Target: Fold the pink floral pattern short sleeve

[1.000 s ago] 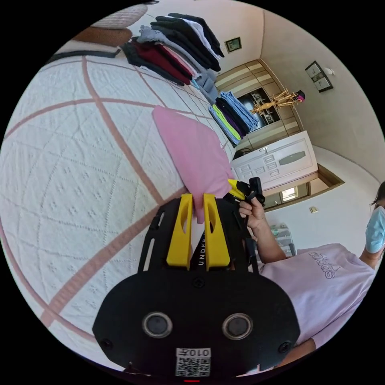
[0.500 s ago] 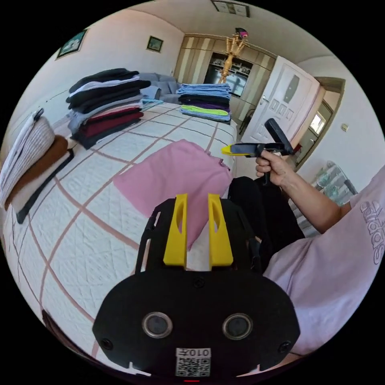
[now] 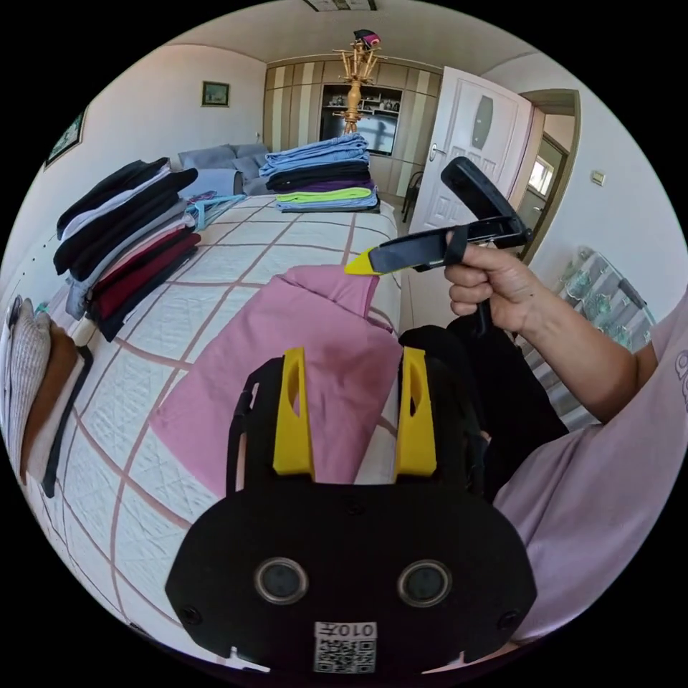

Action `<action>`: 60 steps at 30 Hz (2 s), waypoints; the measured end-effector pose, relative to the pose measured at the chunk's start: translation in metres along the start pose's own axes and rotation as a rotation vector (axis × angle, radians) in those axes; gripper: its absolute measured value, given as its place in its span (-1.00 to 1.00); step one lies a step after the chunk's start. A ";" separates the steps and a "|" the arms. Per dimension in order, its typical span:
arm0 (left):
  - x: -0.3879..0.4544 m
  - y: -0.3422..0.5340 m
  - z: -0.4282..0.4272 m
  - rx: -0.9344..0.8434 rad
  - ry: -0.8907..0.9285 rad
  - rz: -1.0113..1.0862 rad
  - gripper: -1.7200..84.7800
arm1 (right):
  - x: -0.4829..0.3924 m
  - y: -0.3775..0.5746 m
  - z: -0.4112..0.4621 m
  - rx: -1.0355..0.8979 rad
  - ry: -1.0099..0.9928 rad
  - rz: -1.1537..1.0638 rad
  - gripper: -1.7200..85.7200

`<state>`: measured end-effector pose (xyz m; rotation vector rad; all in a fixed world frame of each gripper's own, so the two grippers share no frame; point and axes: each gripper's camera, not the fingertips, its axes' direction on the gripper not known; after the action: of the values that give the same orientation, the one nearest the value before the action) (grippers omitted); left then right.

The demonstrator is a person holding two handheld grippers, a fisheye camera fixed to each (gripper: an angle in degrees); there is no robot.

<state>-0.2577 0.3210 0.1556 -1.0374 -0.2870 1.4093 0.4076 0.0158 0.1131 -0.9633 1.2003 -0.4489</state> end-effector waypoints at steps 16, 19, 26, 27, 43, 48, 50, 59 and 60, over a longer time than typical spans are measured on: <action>-0.175 0.155 -0.191 0.372 0.007 -0.434 -0.84 | 0.019 0.014 -0.062 -0.040 0.117 -0.020 -0.83; -0.199 0.246 -0.263 0.445 -0.134 -0.556 -0.85 | 0.041 0.026 -0.059 -0.063 0.120 0.056 -0.79; -0.233 0.441 -0.250 0.294 0.010 -1.066 -0.84 | 0.055 0.019 -0.045 -0.151 0.121 0.129 -0.77; -0.229 0.460 -0.249 0.329 0.024 -1.113 -0.83 | 0.054 0.017 -0.045 -0.155 0.128 0.132 -0.76; -0.271 0.481 -0.245 0.120 -0.044 -1.079 -0.70 | 0.000 0.015 -0.066 -0.183 0.328 0.070 -0.76; -0.274 0.480 -0.246 0.142 0.038 -1.029 -0.71 | 0.010 0.012 -0.071 -0.210 0.186 0.137 -0.75; -0.272 0.476 -0.246 0.128 0.020 -1.010 -0.72 | 0.010 0.014 -0.063 -0.236 0.171 0.154 -0.75; -0.277 0.477 -0.231 0.176 0.034 -1.011 -0.87 | 0.002 -0.002 -0.047 -0.236 0.127 0.165 -0.83; -0.275 0.476 -0.233 0.186 0.035 -1.006 -0.89 | 0.002 -0.003 -0.050 -0.232 0.119 0.166 -0.84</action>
<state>-0.4643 -0.1032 -0.2104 -0.6003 -0.5448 0.4907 0.3630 -0.0067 0.1122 -1.0351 1.4515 -0.2410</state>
